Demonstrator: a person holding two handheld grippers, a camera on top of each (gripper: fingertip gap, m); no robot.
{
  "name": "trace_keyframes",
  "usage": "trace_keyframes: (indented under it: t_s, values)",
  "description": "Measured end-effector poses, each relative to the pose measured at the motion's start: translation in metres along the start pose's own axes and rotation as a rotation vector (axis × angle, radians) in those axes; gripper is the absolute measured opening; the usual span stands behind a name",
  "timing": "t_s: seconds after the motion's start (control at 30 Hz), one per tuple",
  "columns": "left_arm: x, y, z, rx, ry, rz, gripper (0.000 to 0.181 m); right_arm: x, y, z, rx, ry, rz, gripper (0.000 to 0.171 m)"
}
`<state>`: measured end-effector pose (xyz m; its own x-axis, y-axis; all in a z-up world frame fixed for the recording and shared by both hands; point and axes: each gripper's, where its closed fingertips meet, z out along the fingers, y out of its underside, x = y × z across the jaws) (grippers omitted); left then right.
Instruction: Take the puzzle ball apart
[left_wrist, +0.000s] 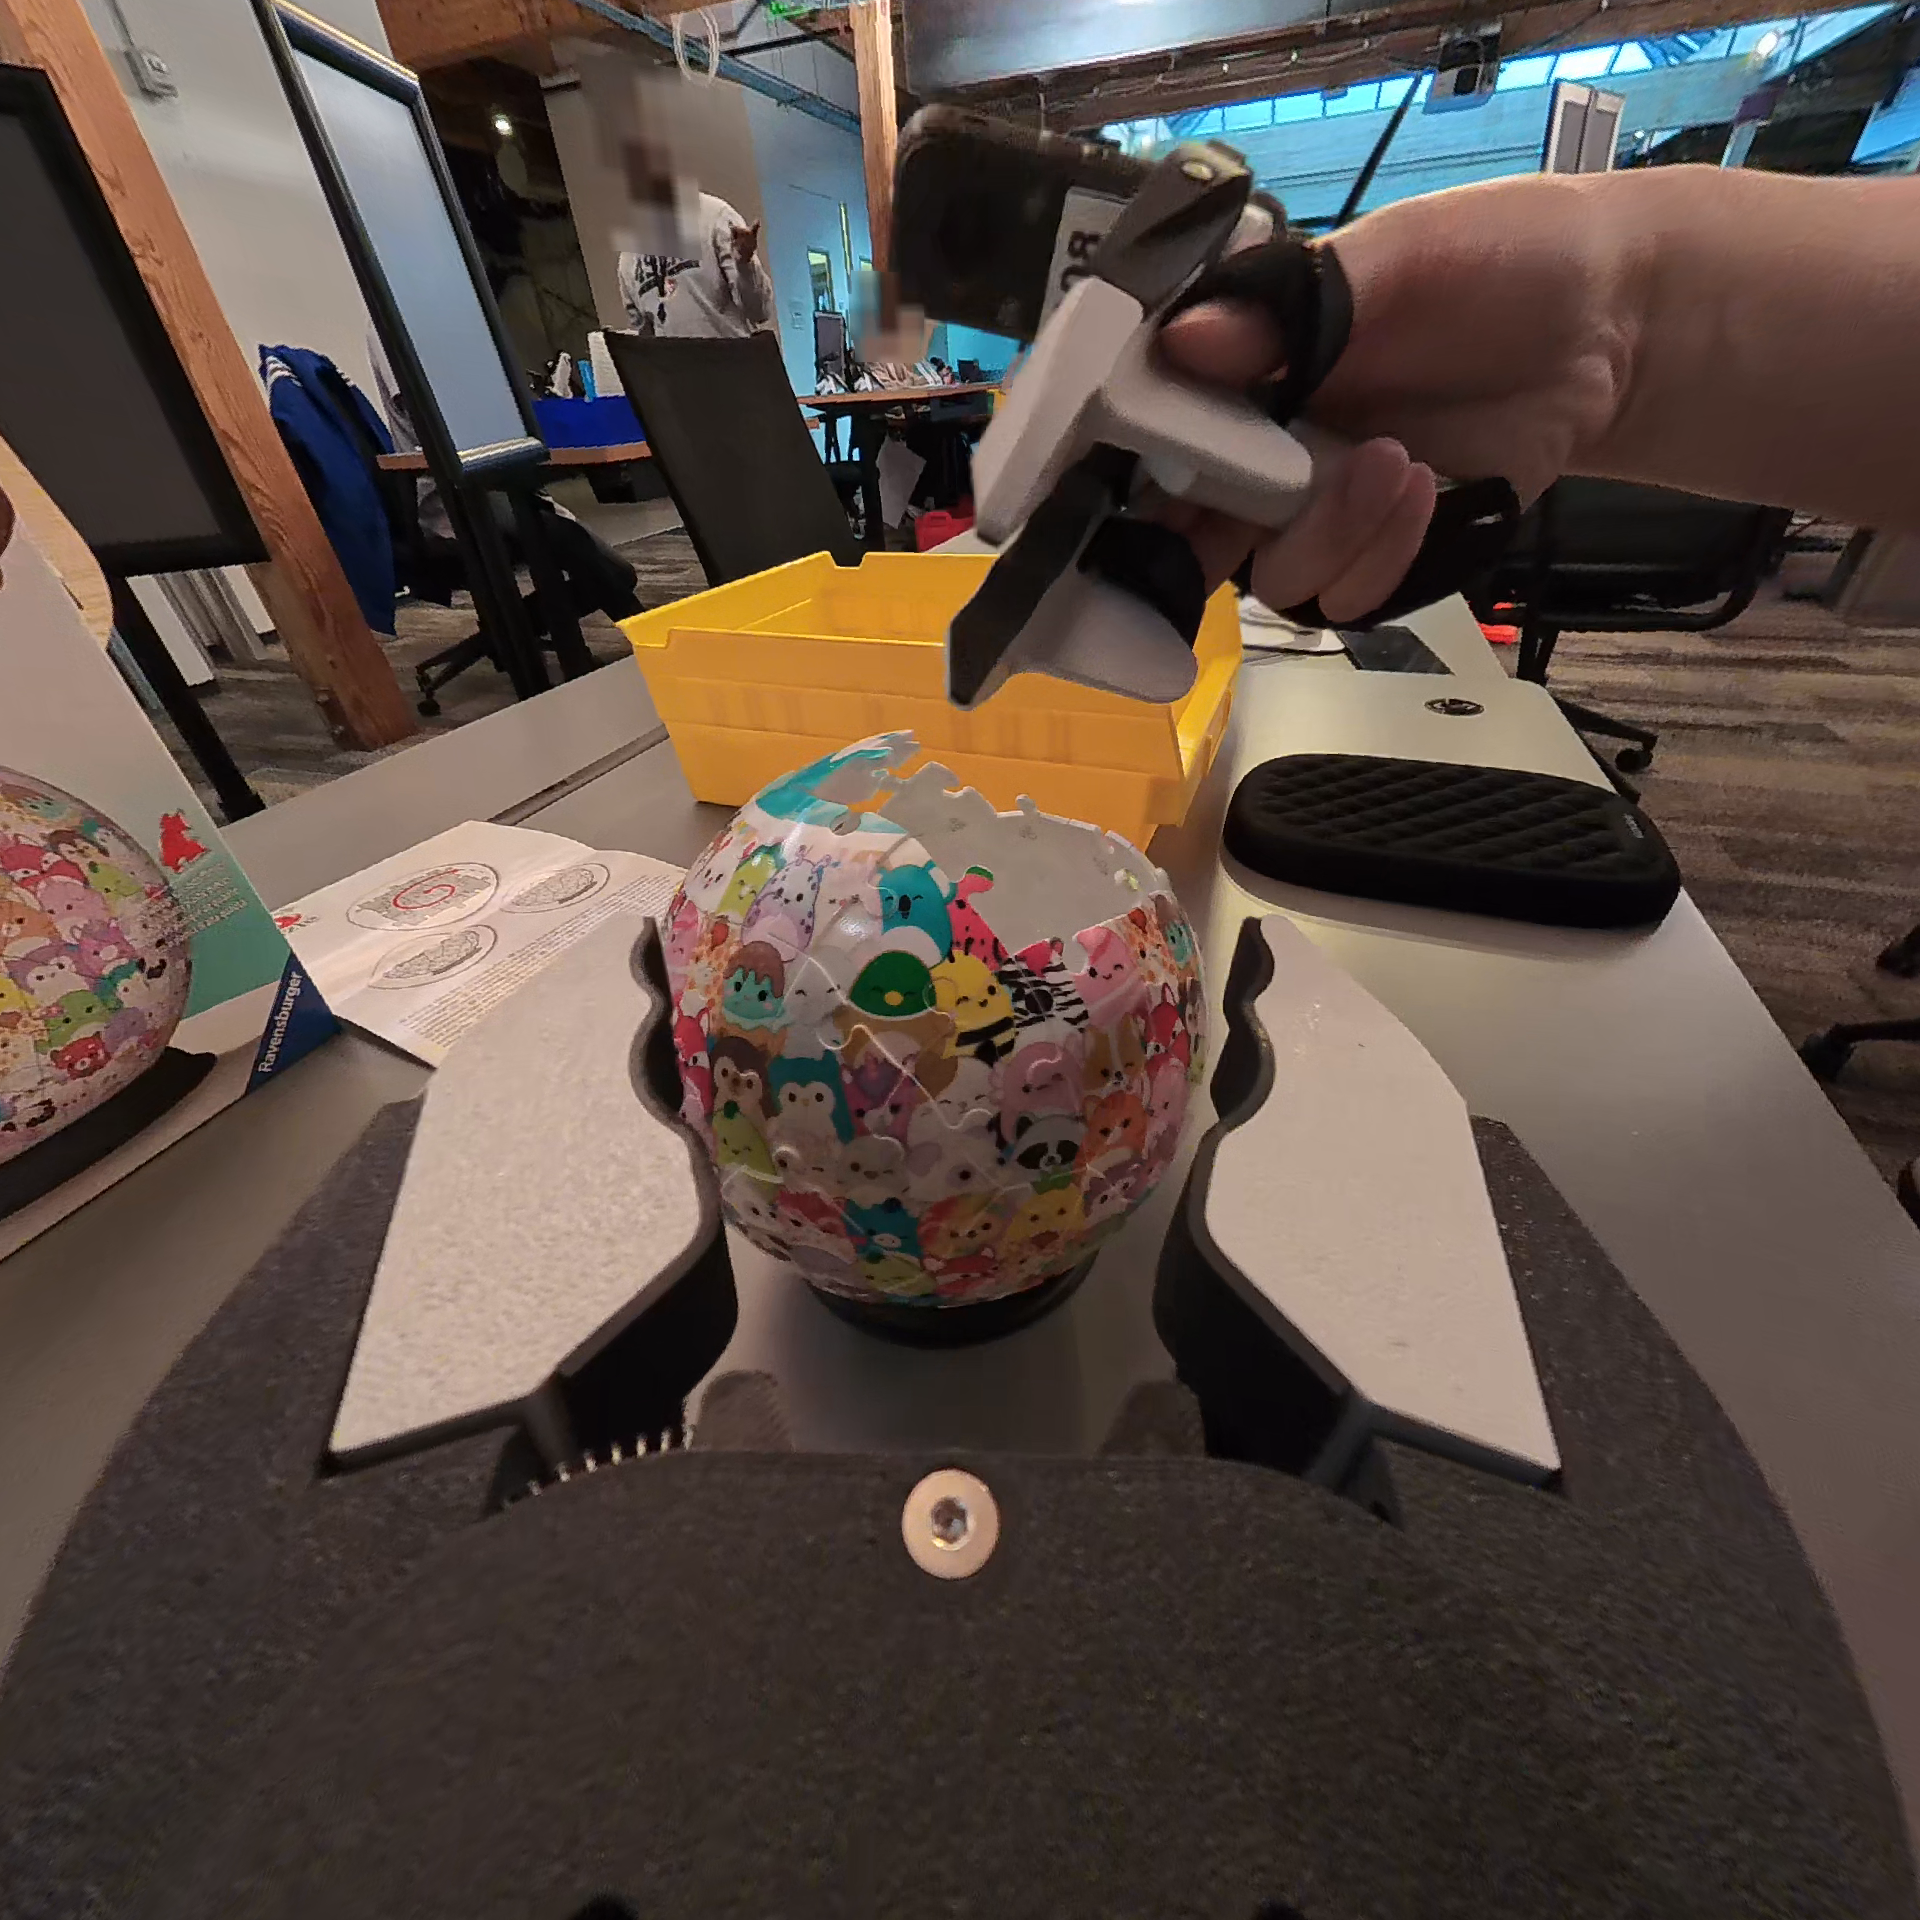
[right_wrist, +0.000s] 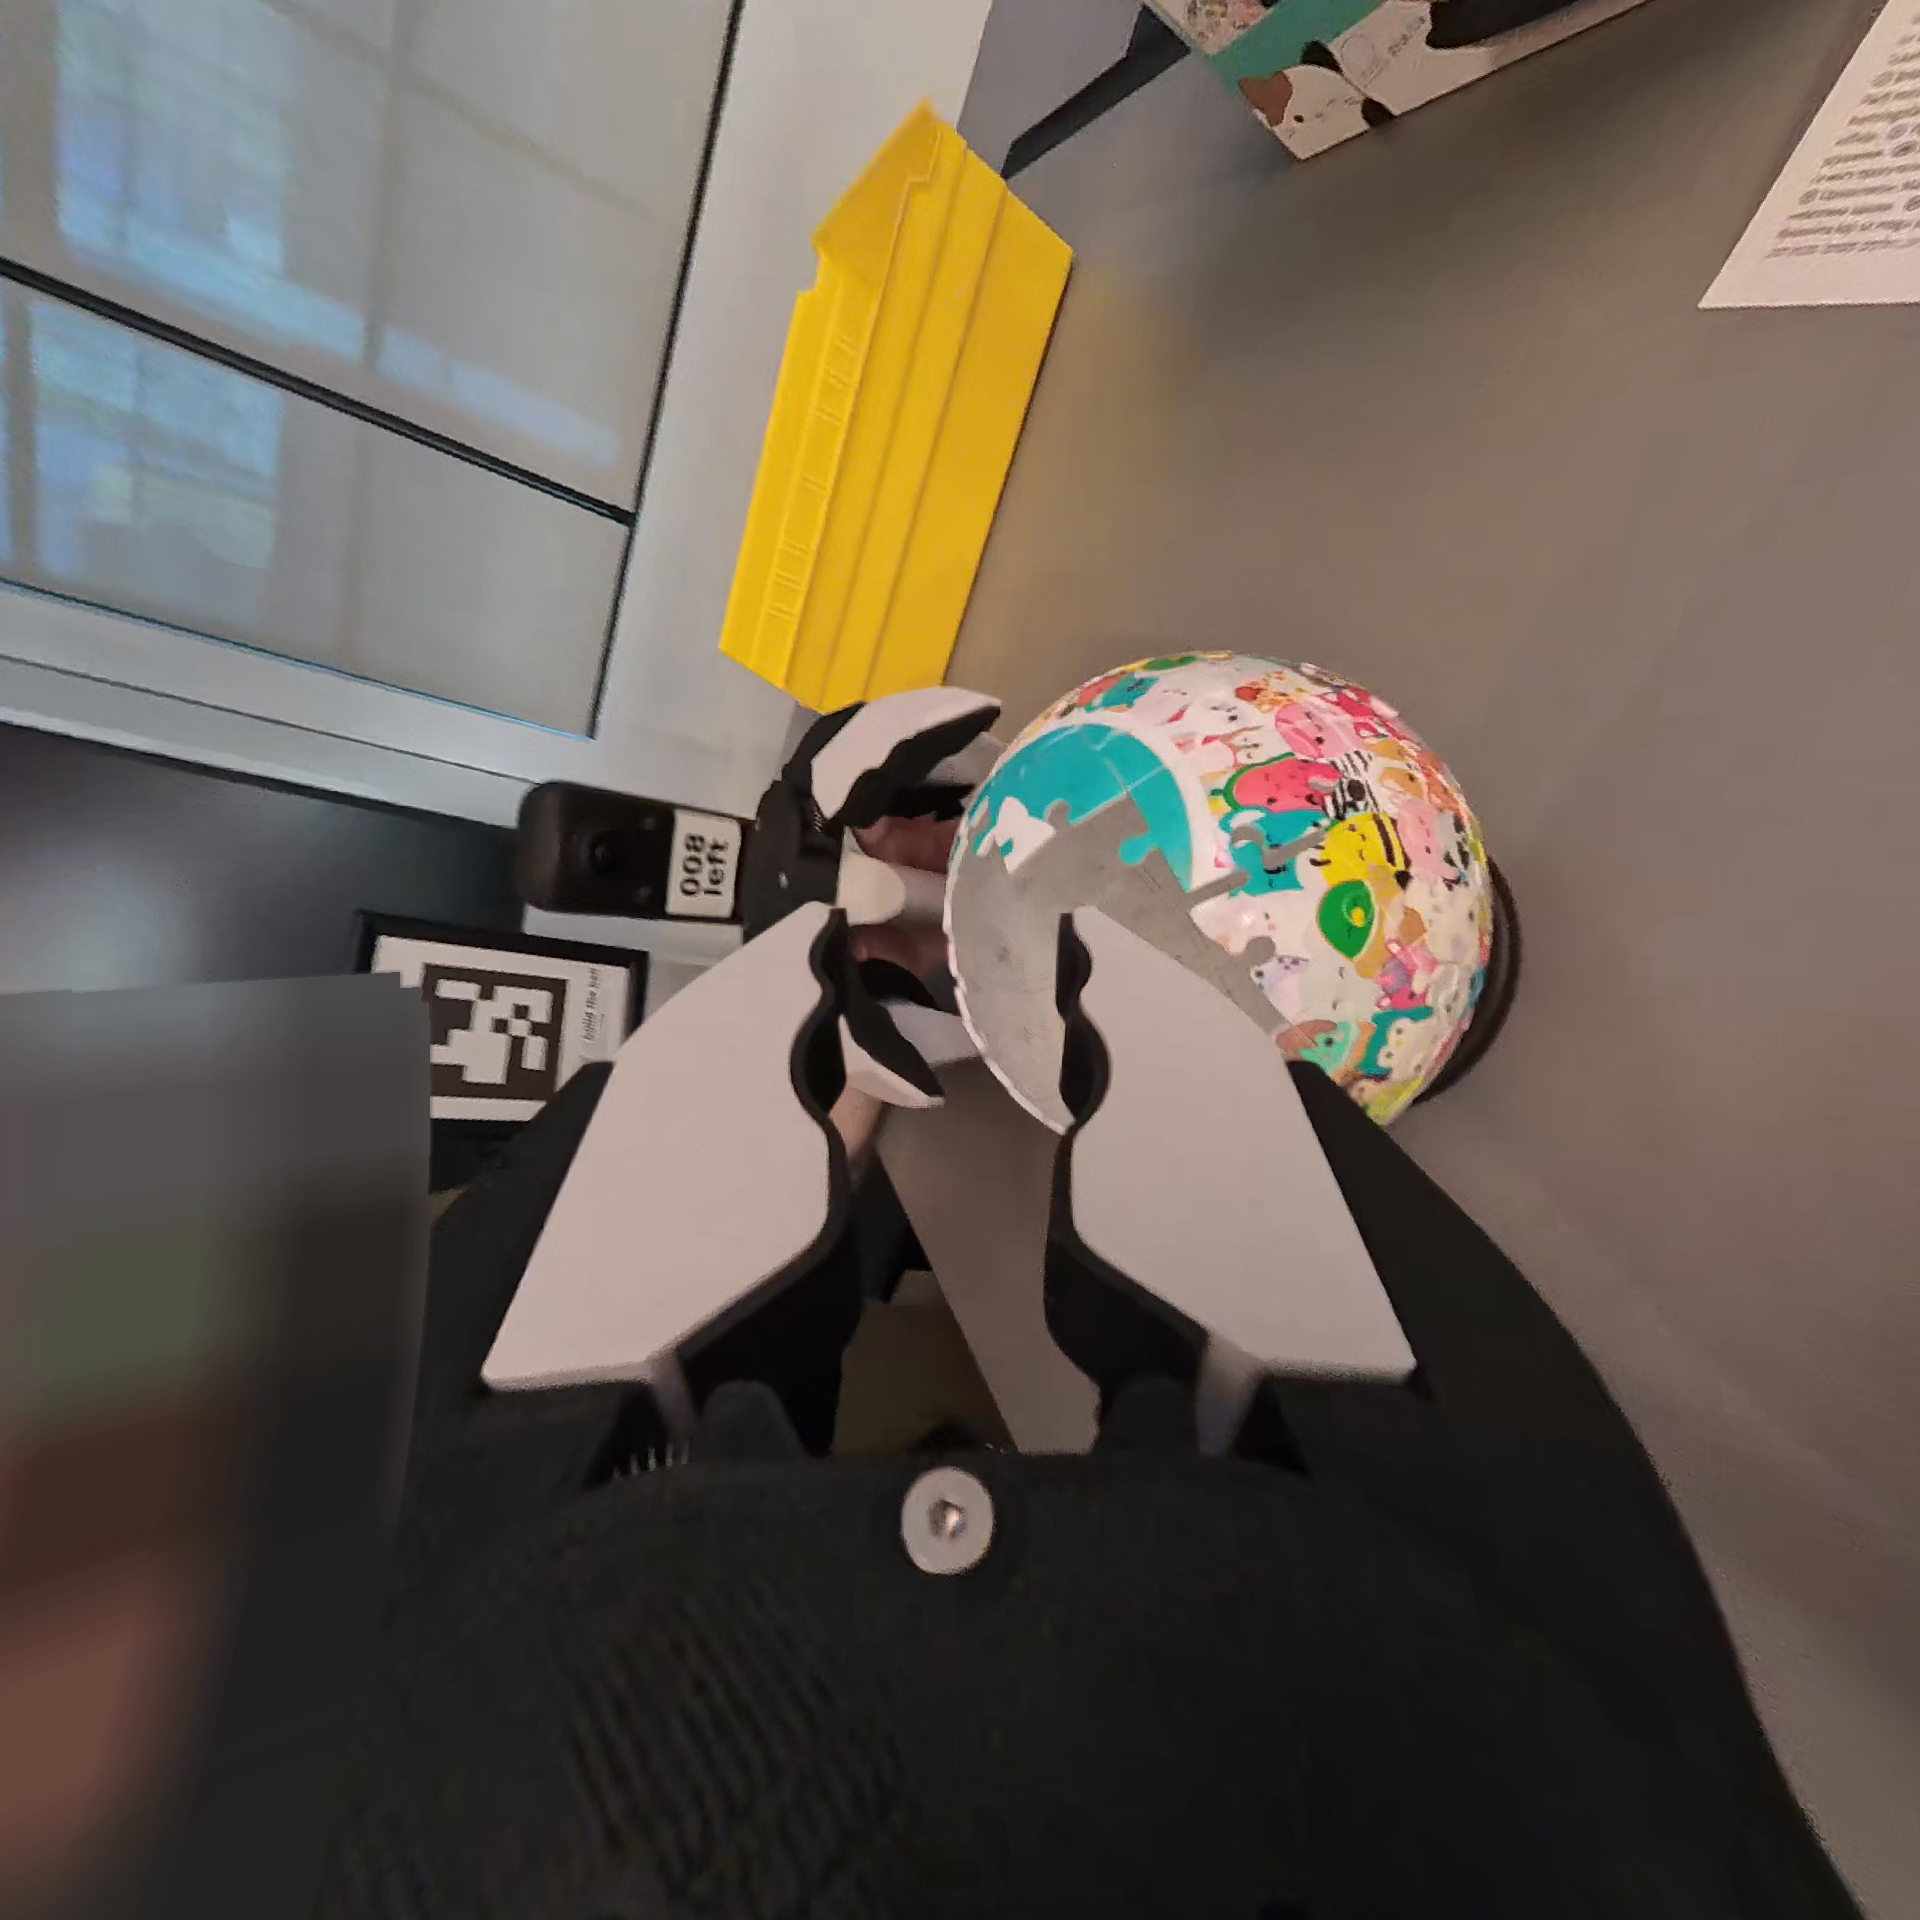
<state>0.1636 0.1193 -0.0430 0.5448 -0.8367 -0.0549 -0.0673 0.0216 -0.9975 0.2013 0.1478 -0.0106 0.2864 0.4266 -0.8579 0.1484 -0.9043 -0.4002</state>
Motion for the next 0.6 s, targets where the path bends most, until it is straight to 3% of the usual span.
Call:
trace_keyframes:
  t_s: [0.6]
  values:
    - [0.011,0.002,0.007,0.002,-0.003,0.078,0.095,0.017,-0.008,0.029,0.037,0.035,0.230,0.015]
